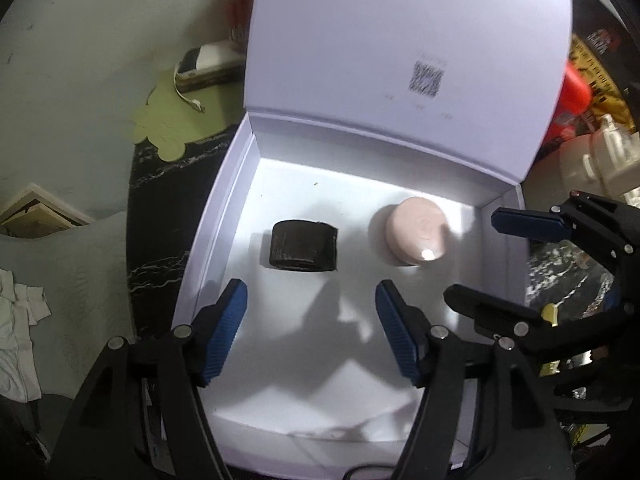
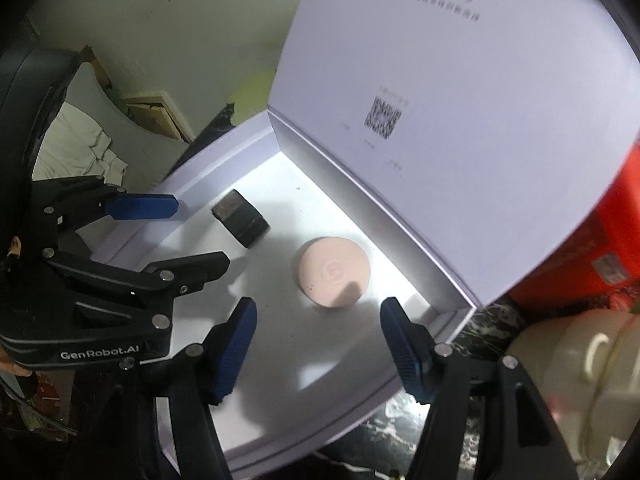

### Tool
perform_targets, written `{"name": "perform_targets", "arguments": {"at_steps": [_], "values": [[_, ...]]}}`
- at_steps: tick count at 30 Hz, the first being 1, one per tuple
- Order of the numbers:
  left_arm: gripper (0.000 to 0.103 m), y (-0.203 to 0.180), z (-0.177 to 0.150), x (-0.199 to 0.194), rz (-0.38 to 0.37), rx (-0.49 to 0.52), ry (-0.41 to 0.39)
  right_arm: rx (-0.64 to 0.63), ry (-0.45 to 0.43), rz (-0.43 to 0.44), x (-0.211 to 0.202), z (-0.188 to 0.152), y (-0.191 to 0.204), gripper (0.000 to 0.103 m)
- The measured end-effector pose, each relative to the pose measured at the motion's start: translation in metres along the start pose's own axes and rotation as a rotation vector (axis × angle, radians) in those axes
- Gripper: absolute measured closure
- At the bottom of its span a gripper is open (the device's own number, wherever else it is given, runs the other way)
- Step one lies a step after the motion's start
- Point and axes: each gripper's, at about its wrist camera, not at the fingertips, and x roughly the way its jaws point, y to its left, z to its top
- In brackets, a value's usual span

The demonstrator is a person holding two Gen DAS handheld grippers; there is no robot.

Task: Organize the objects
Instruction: 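Withdraw both open tools from the box back over the table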

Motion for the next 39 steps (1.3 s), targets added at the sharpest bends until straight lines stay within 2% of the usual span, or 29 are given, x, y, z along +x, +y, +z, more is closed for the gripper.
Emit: {"name": "perform_targets", "arguments": {"at_steps": [2,5,8,11,17,23,27,39], "values": [[0.038,-0.016,0.018,-0.004,-0.002,-0.001,-0.015,-0.001,-0.014,-0.016,-0.011,0.002,0.003,0.038],[0.038,-0.018,0.011,-0.031,0.015,0.012,-0.041,-0.003,-0.030,-0.036,-0.028,0.015,0.006,0.038],[0.037,-0.022,0.011,-0.044,0.021,0.030,-0.087,-0.007,-0.052,-0.057,-0.051,0.011,0.005,0.038],[0.037,-0.033,0.002,-0.087,0.048,0.041,-0.114,-0.007,-0.080,-0.075,-0.084,0.003,-0.002,0.037],[0.037,-0.041,-0.008,-0.121,0.030,0.029,-0.156,-0.014,-0.122,-0.108,-0.124,-0.008,0.005,0.037],[0.036,-0.043,-0.020,-0.154,0.030,0.024,-0.192,-0.023,-0.157,-0.128,-0.153,-0.018,0.017,0.036],[0.032,-0.045,-0.032,-0.175,0.042,0.025,-0.217,-0.030,-0.177,-0.137,-0.174,-0.029,0.026,0.036],[0.028,-0.047,-0.068,-0.224,0.084,0.016,-0.276,-0.063,-0.213,-0.135,-0.212,-0.058,0.055,0.034]]}}
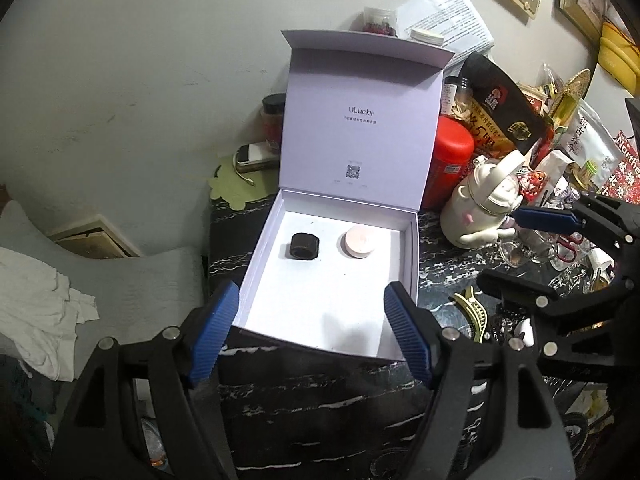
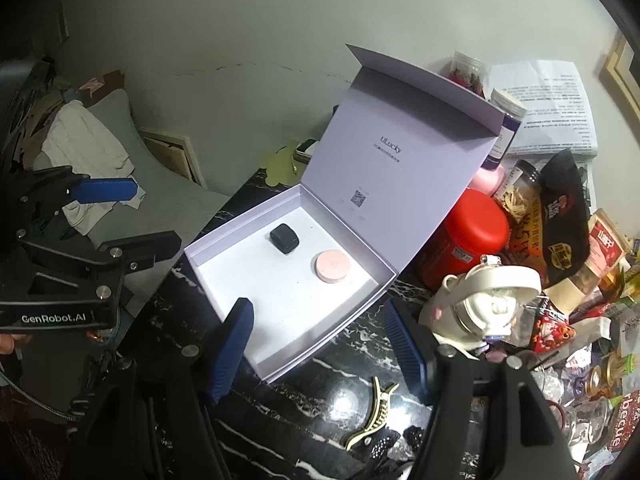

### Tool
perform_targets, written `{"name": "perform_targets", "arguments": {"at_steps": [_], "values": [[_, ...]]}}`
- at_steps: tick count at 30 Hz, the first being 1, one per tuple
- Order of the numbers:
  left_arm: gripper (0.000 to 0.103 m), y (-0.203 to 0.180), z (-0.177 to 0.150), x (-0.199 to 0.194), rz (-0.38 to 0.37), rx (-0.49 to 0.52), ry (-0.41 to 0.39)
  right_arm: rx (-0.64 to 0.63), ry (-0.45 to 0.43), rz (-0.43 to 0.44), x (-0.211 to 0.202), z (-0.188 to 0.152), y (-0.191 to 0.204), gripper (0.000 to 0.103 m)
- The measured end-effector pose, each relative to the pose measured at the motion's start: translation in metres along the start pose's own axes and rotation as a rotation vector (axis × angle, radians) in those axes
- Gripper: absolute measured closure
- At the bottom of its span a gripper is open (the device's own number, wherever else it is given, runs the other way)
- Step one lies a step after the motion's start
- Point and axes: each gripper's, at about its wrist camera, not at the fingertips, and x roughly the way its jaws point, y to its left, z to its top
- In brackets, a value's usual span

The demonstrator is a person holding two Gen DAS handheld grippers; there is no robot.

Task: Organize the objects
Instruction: 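Withdraw both open tools from the box back over the table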

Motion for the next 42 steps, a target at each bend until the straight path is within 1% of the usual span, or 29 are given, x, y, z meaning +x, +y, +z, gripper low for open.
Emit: {"name": "perform_targets", "arguments": {"at_steps": [6,11,16,18,22,26,30,34,37,42], "values": [[0.023,-0.002,-0.014,-0.022,0.000,-0.005,-0.019,-0.006,-0.014,-0.005,-0.023,-0.015,0.012,0.032],[0.022,-0.011,-0.028,-0.038,0.002,0.021,-0.026,0.009,-0.021,-0.013,-0.038,-0.032,0.019,0.031],[0.020,-0.022,-0.039,-0.051,-0.012,0.052,-0.036,0.035,-0.028,-0.025,-0.052,-0.052,0.023,0.031],[0.018,-0.029,-0.045,-0.056,-0.016,0.072,-0.048,0.051,-0.031,-0.031,-0.058,-0.061,0.023,0.031],[0.017,-0.045,-0.054,-0.061,-0.048,0.099,-0.040,0.087,-0.026,-0.044,-0.065,-0.081,0.022,0.031],[0.017,-0.062,-0.061,-0.060,-0.101,0.104,-0.007,0.140,-0.006,-0.050,-0.073,-0.105,0.014,0.031],[0.017,-0.087,-0.065,-0.056,-0.111,0.124,0.001,0.154,0.015,-0.070,-0.083,-0.128,-0.001,0.031],[0.017,-0.117,-0.066,-0.050,-0.145,0.143,0.021,0.198,0.023,-0.079,-0.090,-0.148,-0.022,0.031],[0.017,-0.139,-0.066,-0.045,-0.160,0.165,0.024,0.219,0.042,-0.089,-0.092,-0.163,-0.040,0.031],[0.017,-0.175,-0.065,-0.031,-0.192,0.189,0.055,0.254,0.060,-0.093,-0.091,-0.184,-0.065,0.031]]}}
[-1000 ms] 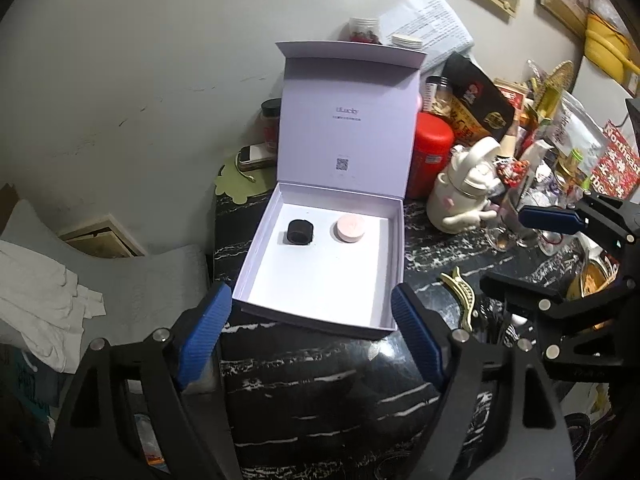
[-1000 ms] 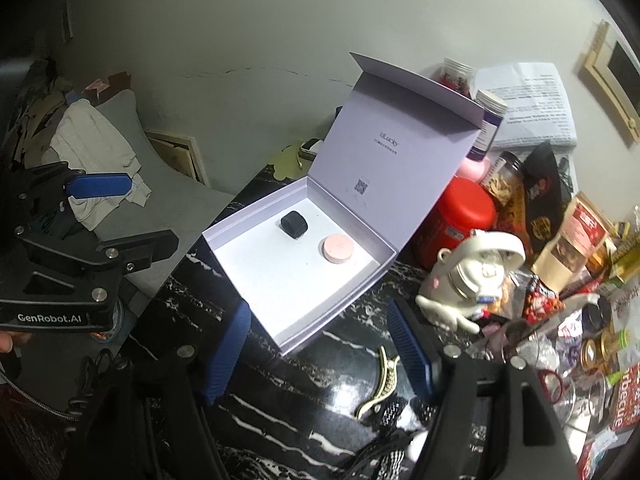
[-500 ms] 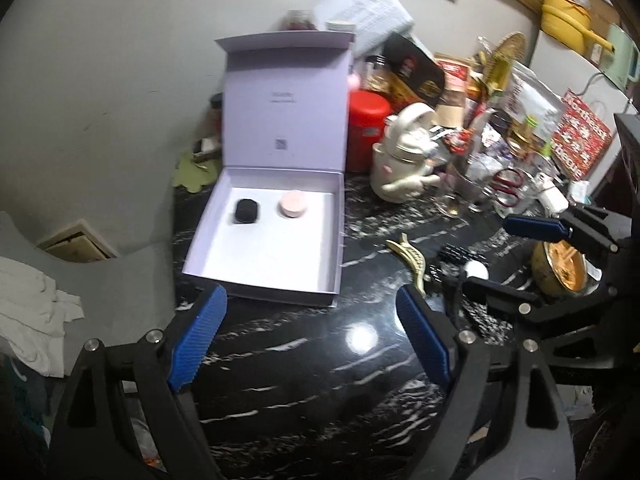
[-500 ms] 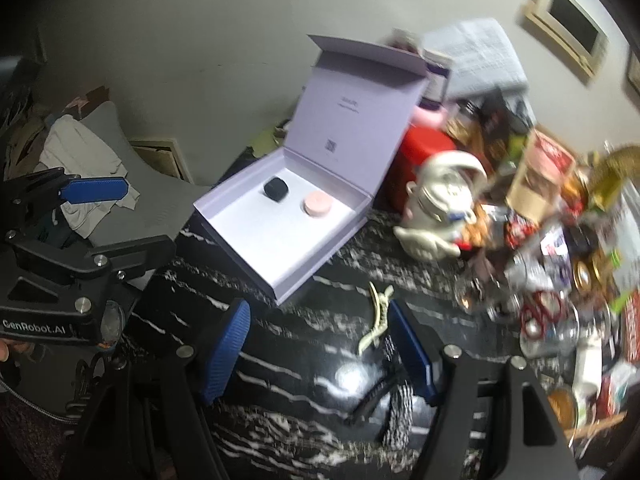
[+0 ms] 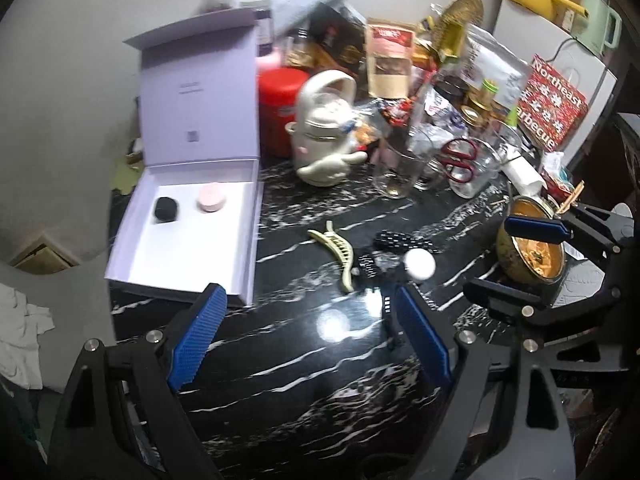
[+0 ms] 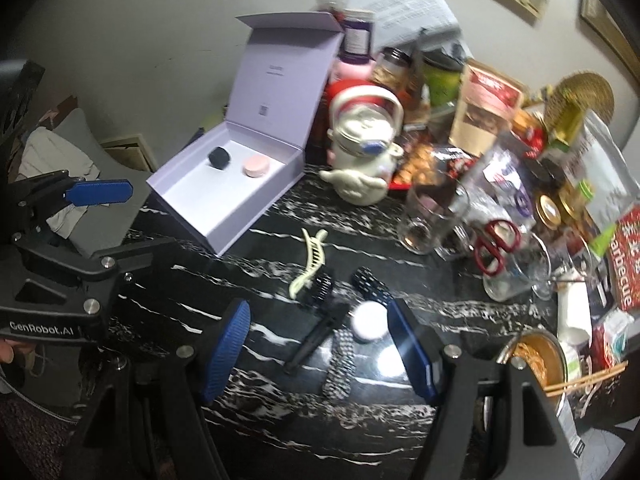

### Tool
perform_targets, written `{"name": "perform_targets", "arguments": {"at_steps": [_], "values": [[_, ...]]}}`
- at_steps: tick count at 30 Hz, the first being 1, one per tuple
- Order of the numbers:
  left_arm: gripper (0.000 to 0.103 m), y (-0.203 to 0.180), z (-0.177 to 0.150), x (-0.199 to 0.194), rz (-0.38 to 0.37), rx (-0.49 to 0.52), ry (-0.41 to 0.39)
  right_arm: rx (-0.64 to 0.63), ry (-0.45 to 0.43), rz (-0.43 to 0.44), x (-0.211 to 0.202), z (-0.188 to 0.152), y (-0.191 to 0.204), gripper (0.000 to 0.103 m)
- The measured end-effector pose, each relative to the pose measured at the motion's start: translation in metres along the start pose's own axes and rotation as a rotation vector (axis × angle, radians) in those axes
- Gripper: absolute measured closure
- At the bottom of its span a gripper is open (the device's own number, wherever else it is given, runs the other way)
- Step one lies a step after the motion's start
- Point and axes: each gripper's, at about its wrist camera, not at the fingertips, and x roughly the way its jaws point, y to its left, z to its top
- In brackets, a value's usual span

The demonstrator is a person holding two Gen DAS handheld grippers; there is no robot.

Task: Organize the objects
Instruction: 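Withdraw both open tools from the box back over the table, then grasp the white round compact with the right tool while the left tool grasps a black claw clip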

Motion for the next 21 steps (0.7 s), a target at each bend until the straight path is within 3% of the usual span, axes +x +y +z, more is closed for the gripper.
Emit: {"name": "perform_targets", "arguments": {"at_steps": [11,21], "values": [[0.017,-0.046,-0.002,0.052,-0.019,0.001,0.088,0.041,0.068,0.000,0.029,-0.029,-0.057,0.031],[0.017,-0.074,-0.016,0.097,-0.020,-0.014,0.147,0.043,0.154,0.041,0.075,-0.053,-0.083,0.031]]}}
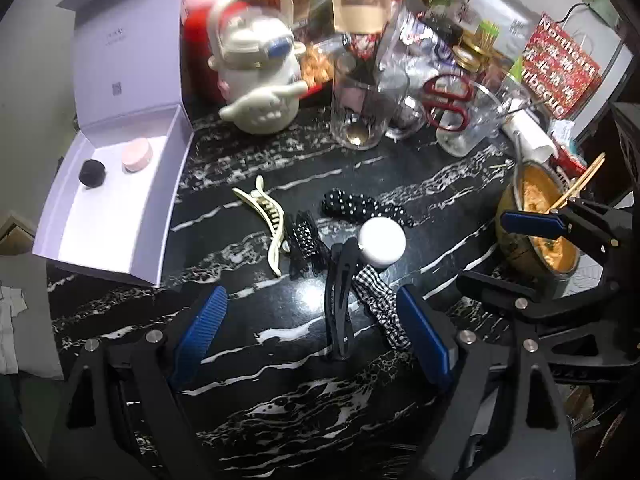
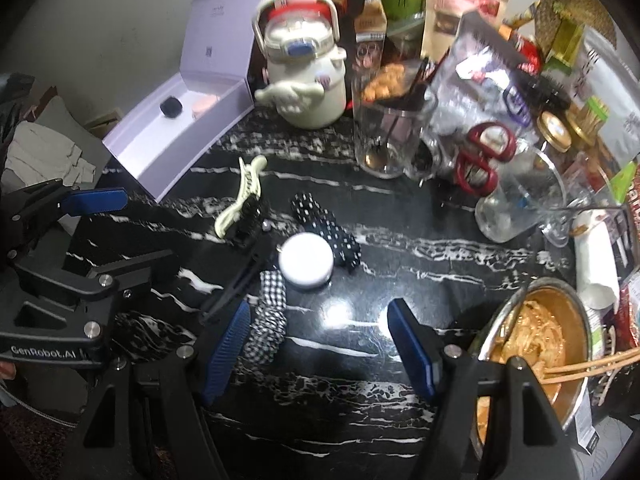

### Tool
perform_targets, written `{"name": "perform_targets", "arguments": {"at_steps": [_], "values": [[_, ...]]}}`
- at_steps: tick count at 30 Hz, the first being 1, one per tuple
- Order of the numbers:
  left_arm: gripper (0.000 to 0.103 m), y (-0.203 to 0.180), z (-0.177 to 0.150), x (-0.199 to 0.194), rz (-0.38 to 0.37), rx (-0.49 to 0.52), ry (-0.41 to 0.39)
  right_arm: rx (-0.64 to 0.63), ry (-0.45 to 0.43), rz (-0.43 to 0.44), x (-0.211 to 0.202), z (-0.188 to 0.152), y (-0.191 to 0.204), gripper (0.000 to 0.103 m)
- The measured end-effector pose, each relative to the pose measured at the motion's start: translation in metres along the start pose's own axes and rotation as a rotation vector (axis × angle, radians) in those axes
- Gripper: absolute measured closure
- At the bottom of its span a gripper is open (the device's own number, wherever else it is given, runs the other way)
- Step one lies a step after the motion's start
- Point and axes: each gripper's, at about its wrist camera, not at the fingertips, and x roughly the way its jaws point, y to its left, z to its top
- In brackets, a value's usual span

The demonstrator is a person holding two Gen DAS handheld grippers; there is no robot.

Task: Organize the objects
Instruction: 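Grasp the white round compact with the right tool while the left tool grasps a black claw clip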

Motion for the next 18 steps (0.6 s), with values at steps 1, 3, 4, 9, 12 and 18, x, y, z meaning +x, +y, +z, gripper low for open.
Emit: {"name": "perform_targets", "arguments": {"at_steps": [1,3,4,9,12,18], "values": [[0.017,-0.002,-0.002,0.007,0.008,0.002,0.012,0.000,0.010,0.004,0.006,-0.001,-0.003,0.031],[0.017,-0.005,-0.005,0.021,0.017,0.006,0.047,-0.001,0.027,0.017,0.017,-0.002,-0.007,0.031],[0.017,-0.005,-0.007,0.026,0.017,0.005,0.059,-0.003,0.034,0.025,0.023,-0.003,-0.009,0.031],[0.017,-0.006,-0.015,0.050,0.021,-0.023,0.096,-0.020,0.066,0.048,0.047,-0.005,-0.015,0.031],[0.017,-0.005,-0.018,0.065,0.008,-0.048,0.124,-0.032,0.052,0.048,0.054,-0.003,-0.017,0.031],[0.017,-0.006,-0.021,0.089,0.024,-0.081,0.153,-0.025,0.051,0.107,0.069,0.008,-0.023,0.031]]}}
